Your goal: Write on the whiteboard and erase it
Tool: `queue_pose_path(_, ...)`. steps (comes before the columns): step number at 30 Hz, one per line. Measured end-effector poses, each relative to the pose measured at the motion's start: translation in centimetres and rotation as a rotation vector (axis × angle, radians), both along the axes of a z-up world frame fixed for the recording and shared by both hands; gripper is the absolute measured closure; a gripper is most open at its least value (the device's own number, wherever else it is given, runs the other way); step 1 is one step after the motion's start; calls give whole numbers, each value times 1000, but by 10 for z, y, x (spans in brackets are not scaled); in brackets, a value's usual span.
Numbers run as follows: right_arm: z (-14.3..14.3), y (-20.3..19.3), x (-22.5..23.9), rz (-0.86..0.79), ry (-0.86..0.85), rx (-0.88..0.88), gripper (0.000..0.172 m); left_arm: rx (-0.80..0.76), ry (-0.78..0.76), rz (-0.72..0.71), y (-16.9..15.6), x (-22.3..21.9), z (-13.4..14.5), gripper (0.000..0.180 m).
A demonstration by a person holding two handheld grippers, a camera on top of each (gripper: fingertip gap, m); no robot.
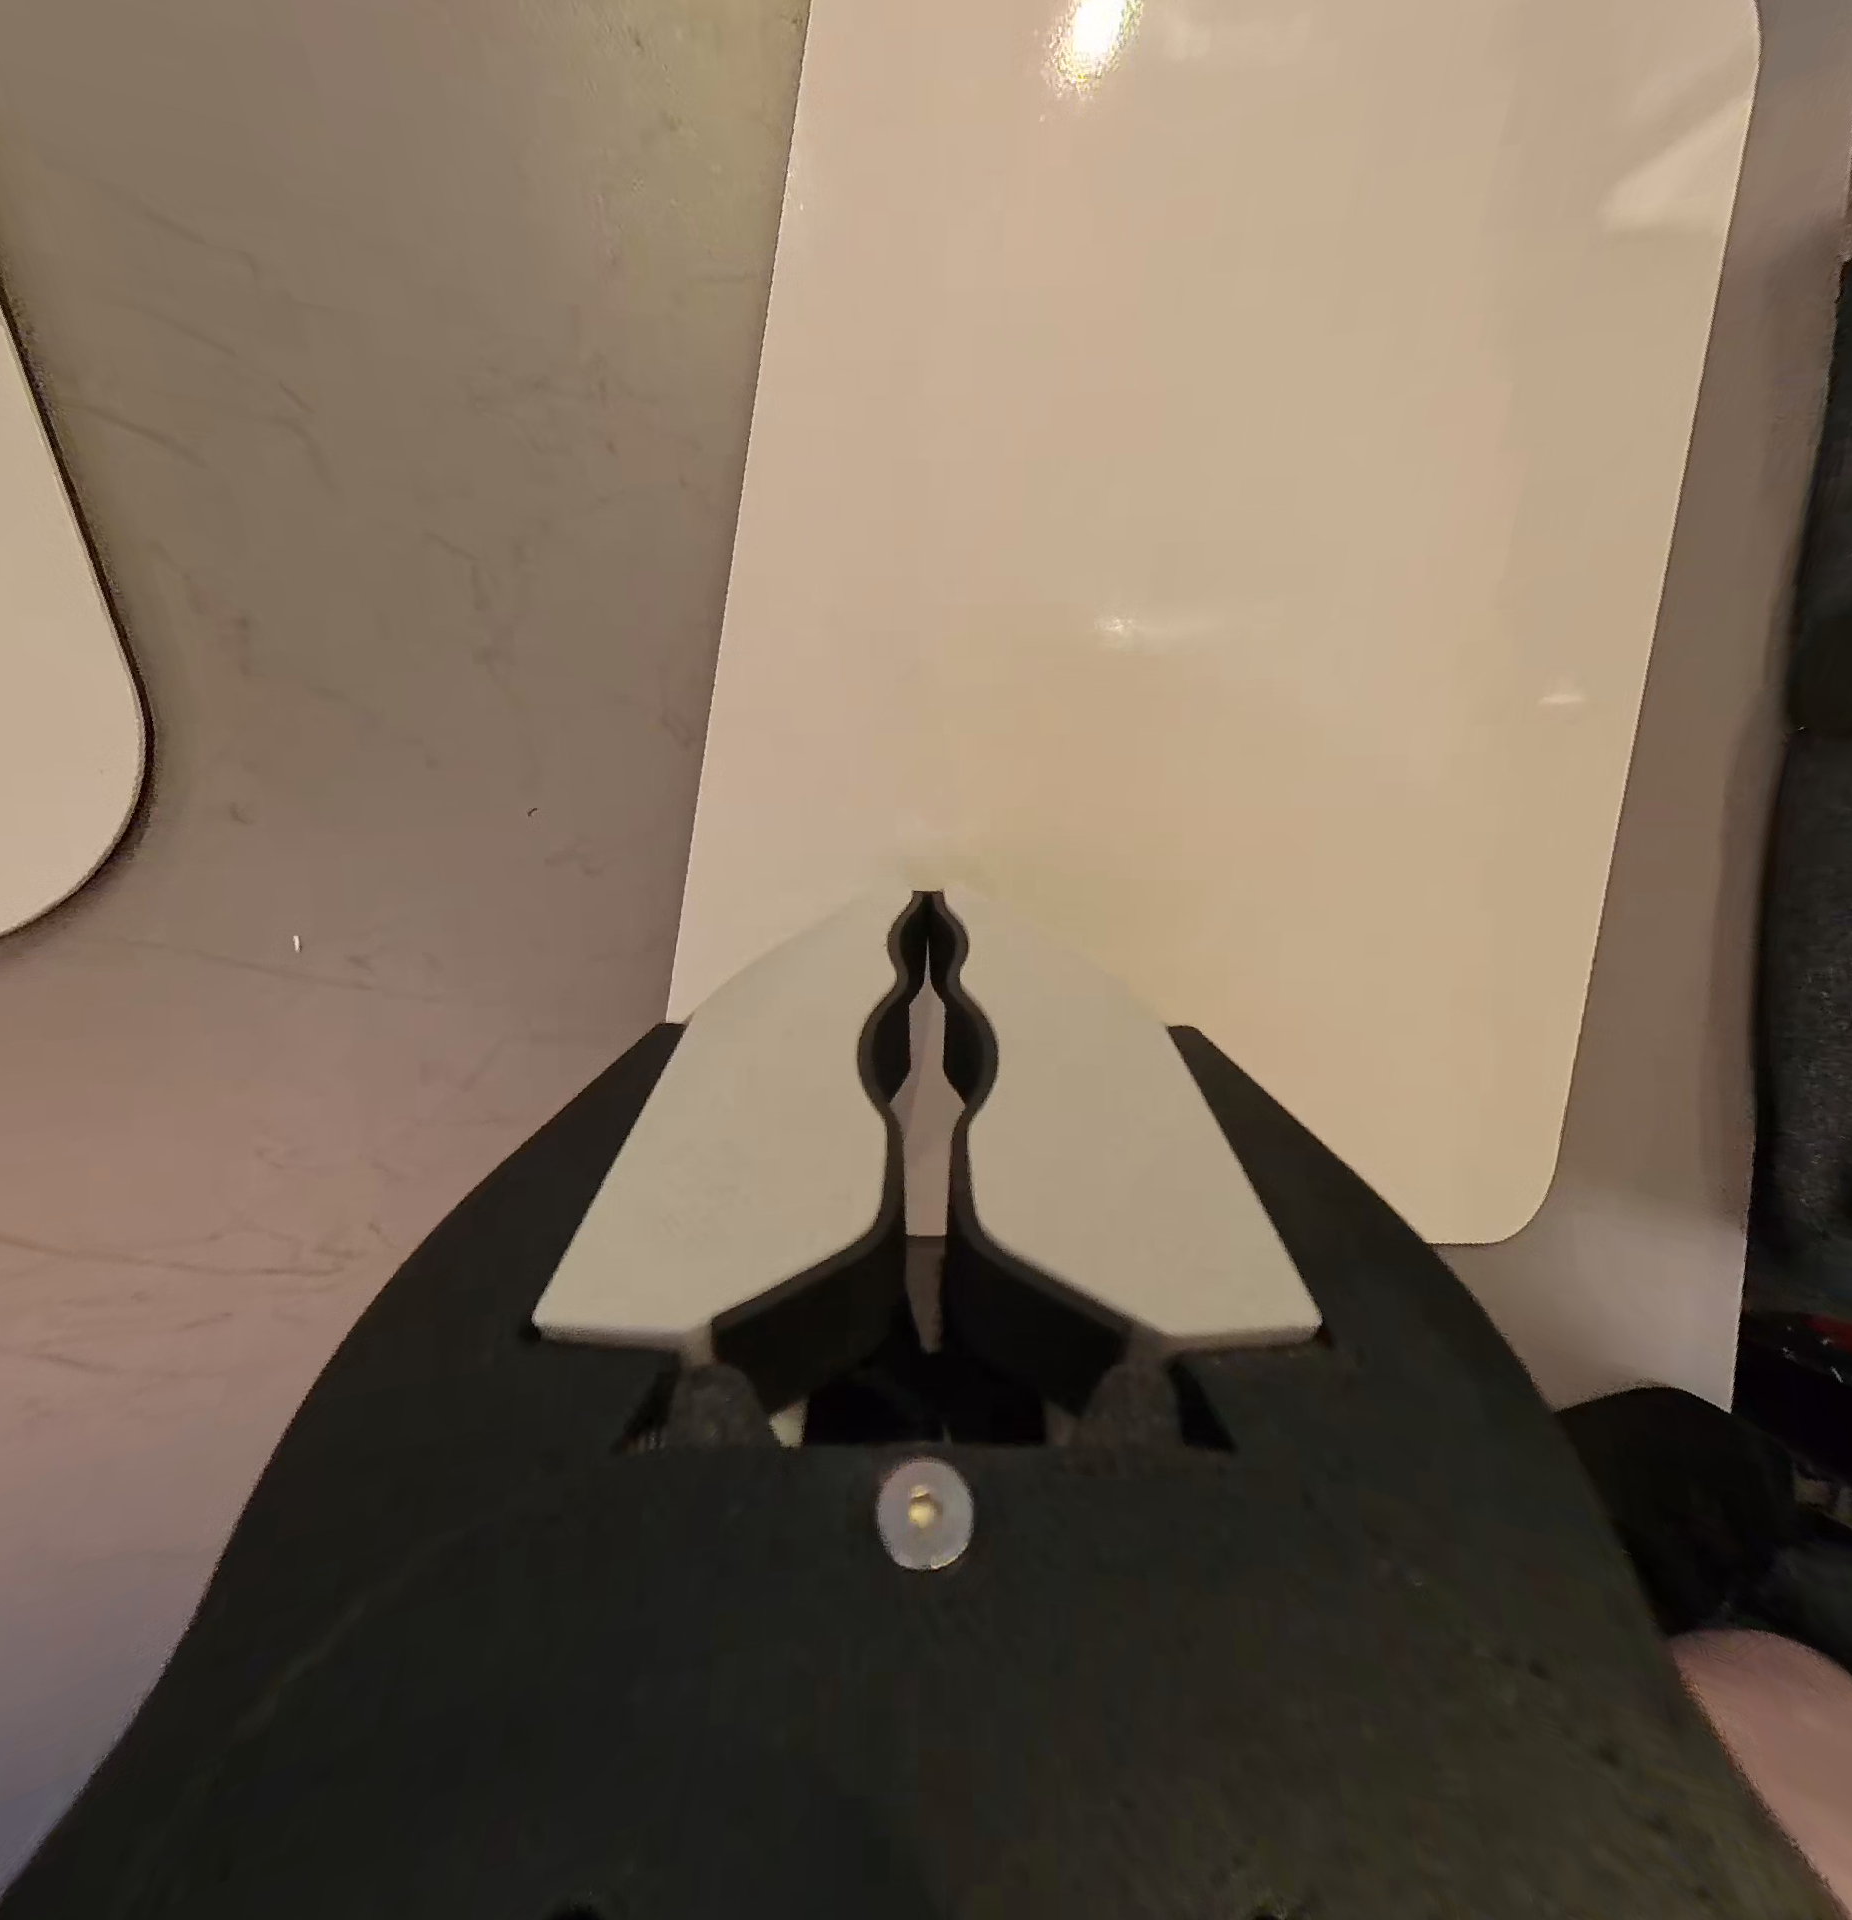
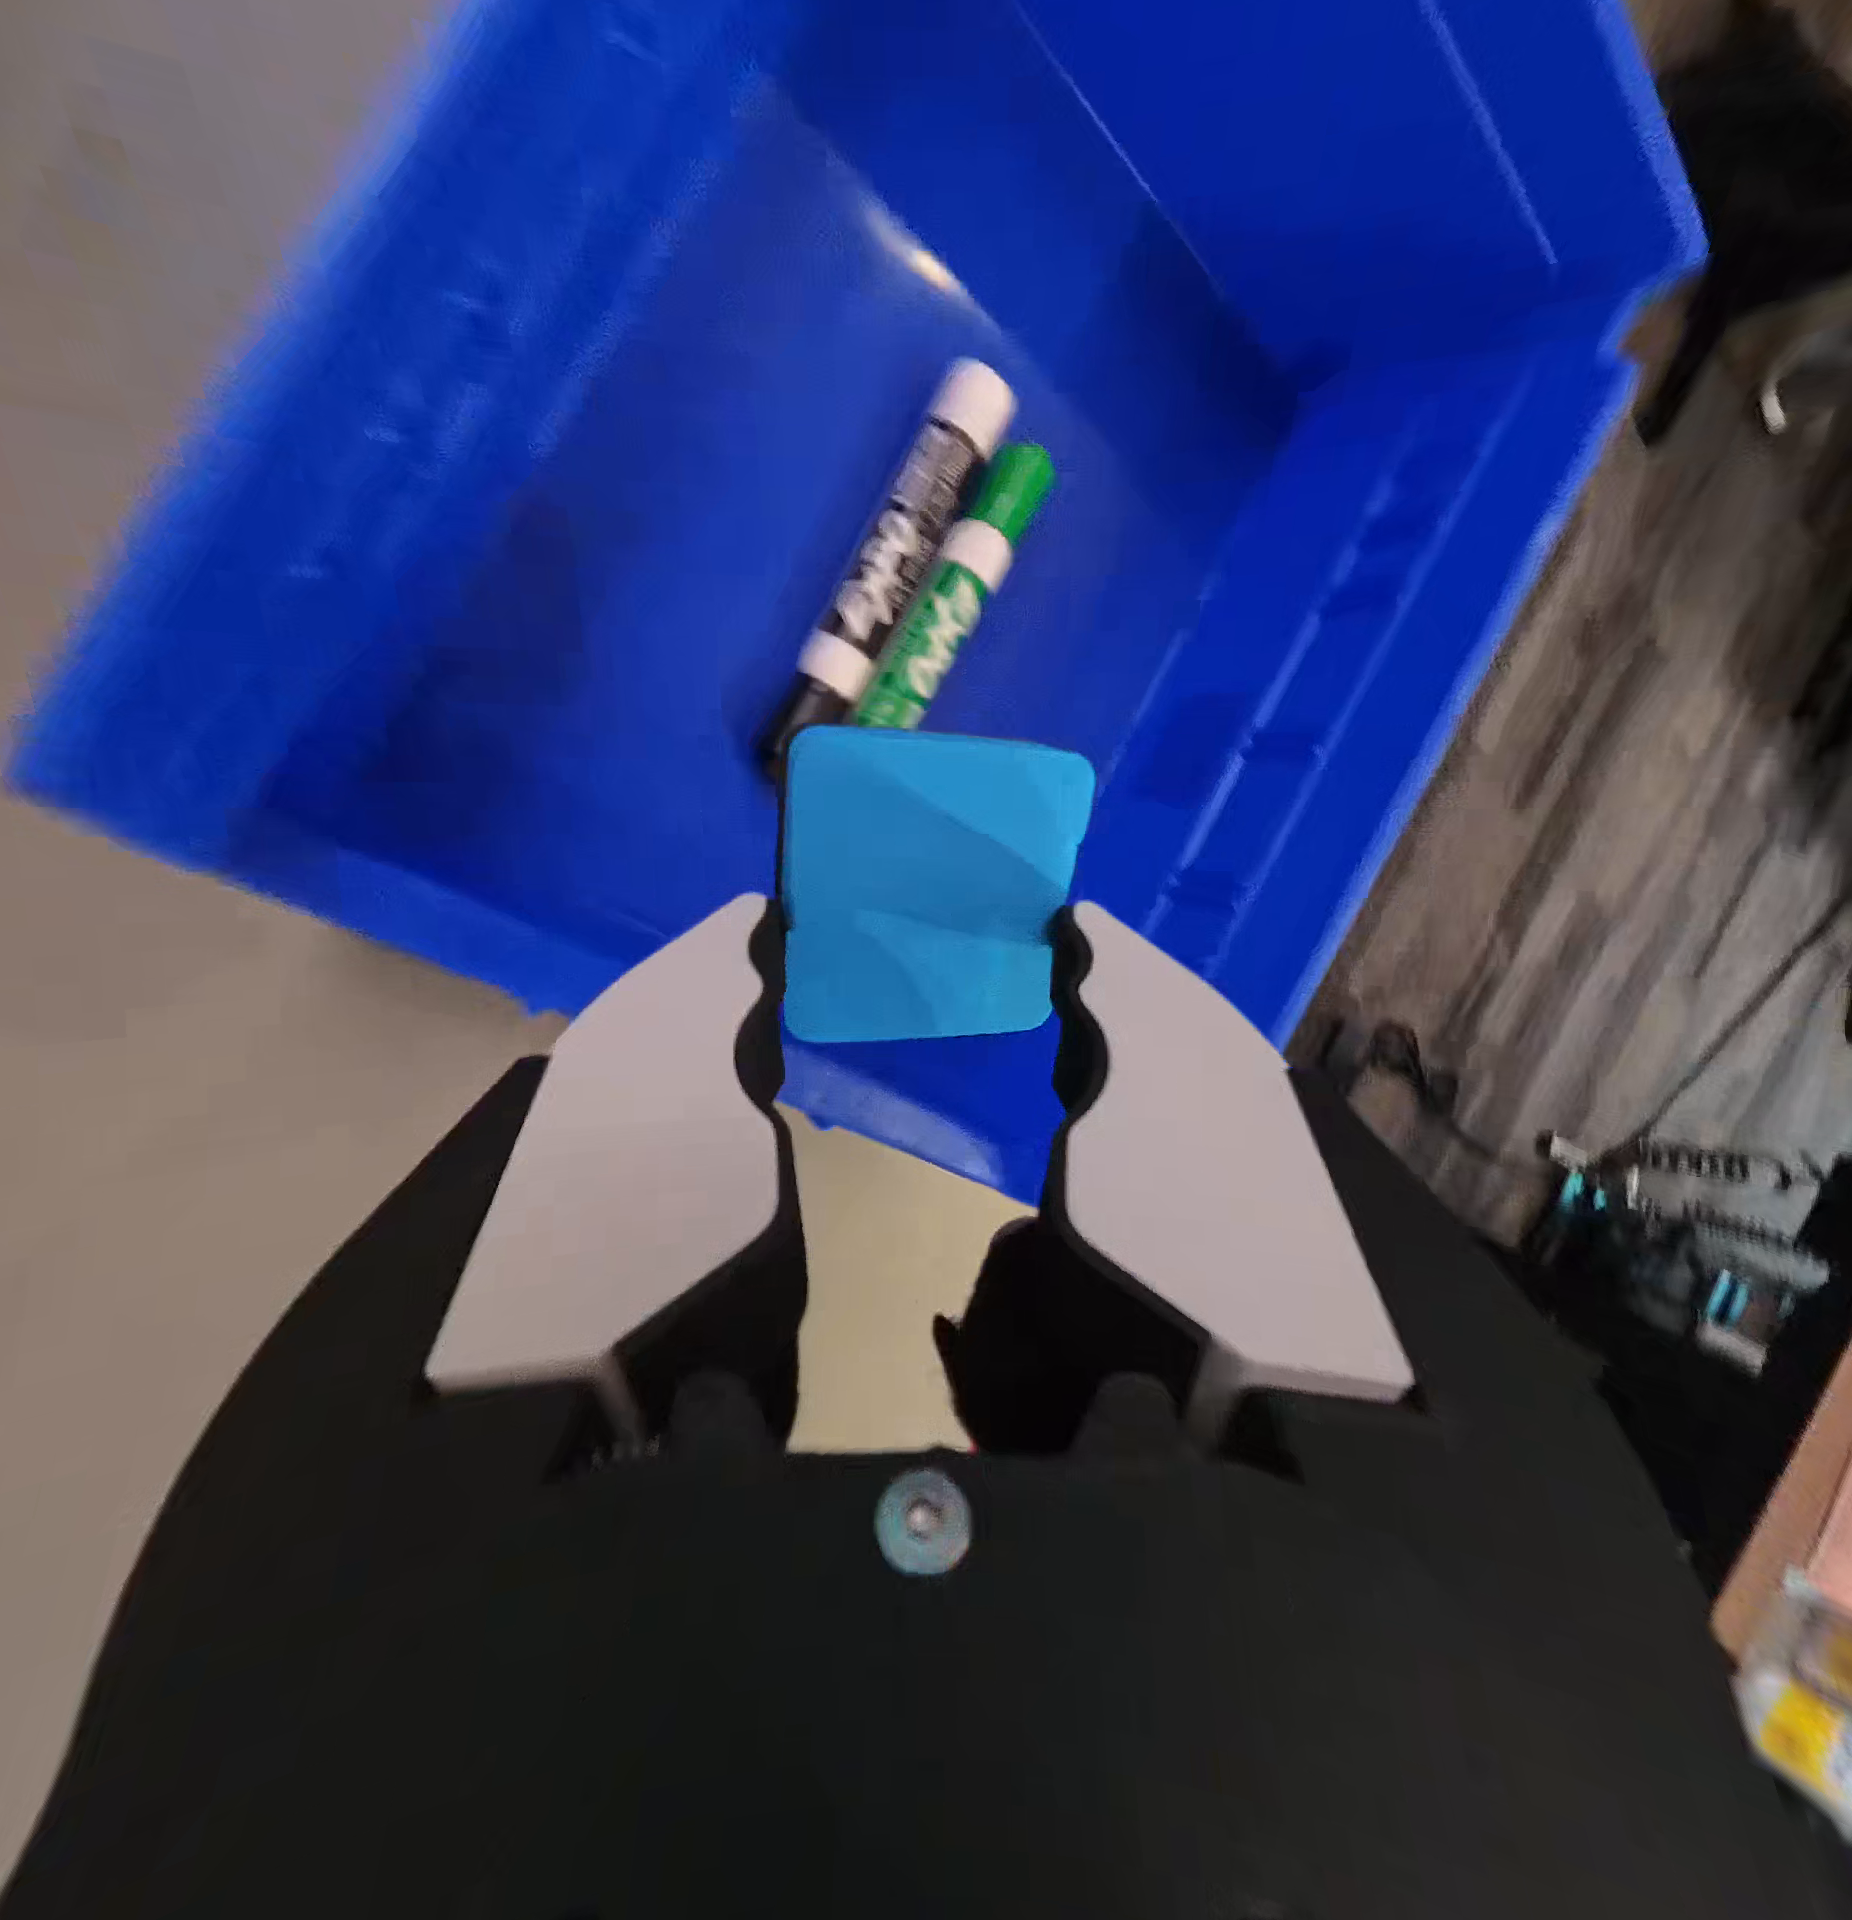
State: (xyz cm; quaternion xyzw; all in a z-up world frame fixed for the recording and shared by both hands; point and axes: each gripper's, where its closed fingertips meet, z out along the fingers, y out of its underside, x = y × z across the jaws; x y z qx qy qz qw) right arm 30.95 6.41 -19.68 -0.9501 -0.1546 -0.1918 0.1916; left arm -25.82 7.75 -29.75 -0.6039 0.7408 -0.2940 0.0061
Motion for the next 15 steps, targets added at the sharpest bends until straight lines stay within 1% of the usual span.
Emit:
queue_pose_path(2,-9,0,13,-65,12,-3,121,-7,-1,-1,0,0,0,180)
queue_pose_path(4,-16,-3,31,-142,-32,-18,121,-14,-4,-3,-1,1,0,180)
queue_pose_path(5,-22,-5,33,-153,-29,-35,121,-16,-5,-3,-1,1,0,180)
queue_pose_path(8,-37,-7,31,-193,48,-56,121,-16,-4,-2,-2,1,0,180)
queue_pose_path(11,-46,-10,37,-219,19,-80,121,-16,-4,-2,-2,2,0,180)
queue_pose_path(15,-52,-10,41,-241,-2,-84,110,-18,-3,-2,-2,2,0,180)
